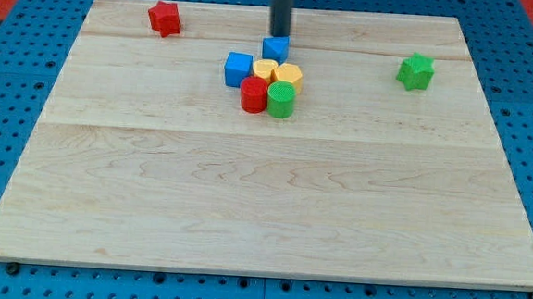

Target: Push the blue triangle top right to the blue cube

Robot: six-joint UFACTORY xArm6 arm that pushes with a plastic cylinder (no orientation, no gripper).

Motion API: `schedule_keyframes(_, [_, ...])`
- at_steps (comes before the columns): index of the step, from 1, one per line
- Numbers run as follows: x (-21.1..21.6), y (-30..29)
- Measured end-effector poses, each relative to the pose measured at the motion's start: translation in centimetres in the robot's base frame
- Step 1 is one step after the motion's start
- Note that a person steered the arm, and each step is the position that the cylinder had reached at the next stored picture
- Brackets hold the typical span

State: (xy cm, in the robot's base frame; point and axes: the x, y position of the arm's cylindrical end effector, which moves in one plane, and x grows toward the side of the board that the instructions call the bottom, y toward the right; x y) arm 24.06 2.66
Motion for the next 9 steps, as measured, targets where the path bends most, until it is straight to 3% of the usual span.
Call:
schedule_keyframes(1, [-0.9, 7.5])
schedule_keyframes(4, [3.0, 3.4])
schedule_keyframes(7, [4.6, -5.3])
schedule_keyframes(9, [4.9, -0.3])
